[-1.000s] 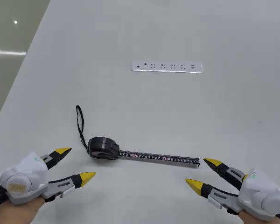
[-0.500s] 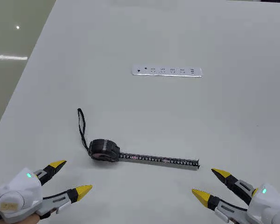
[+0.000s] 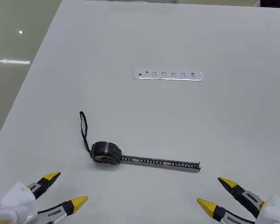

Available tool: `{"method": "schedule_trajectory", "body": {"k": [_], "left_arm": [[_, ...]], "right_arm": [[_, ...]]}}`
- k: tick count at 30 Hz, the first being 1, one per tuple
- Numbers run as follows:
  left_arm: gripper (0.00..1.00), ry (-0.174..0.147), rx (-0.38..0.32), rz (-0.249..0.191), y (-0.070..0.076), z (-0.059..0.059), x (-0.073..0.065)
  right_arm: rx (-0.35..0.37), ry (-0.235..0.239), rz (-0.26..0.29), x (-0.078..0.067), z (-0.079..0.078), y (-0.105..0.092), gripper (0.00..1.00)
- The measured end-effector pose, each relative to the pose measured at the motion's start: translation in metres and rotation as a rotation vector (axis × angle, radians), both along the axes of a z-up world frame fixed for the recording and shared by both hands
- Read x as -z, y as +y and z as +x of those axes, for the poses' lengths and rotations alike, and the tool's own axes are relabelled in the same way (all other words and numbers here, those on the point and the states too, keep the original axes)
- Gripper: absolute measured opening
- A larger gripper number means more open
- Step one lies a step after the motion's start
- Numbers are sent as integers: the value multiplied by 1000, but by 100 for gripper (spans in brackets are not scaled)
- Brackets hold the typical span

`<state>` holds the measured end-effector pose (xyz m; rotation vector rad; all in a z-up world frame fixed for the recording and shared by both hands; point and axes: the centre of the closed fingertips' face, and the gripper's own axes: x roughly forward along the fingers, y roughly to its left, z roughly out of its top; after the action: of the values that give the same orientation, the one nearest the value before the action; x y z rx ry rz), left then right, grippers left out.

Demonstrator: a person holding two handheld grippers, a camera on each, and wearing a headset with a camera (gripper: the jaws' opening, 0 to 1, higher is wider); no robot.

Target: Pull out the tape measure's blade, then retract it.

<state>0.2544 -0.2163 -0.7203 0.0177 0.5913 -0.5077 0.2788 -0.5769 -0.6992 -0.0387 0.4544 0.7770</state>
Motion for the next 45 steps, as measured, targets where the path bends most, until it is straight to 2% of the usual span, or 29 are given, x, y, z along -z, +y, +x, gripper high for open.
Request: {"method": "schedule_trajectory", "body": {"k": [11,19,30,33,45], "left_arm": [[66,12,-31,-12,7,-17,2],[65,20,-44,-26,5,-21,4],[65,24,-42,-23,1,-19,4],[66,29,-43,-37,-3,-15,2],[66,32,-30,-16,-18,3,-2]], "right_arm": [[24,-2,-7,-1,-13,-11,55],[31,-6,-2,-1,-16,-11,55],[30,-5,7,0,-16,-11,55],[28,-5,9,-1,-15,-10,55],[13,-16,8,-4,-7,-5,54]]}}
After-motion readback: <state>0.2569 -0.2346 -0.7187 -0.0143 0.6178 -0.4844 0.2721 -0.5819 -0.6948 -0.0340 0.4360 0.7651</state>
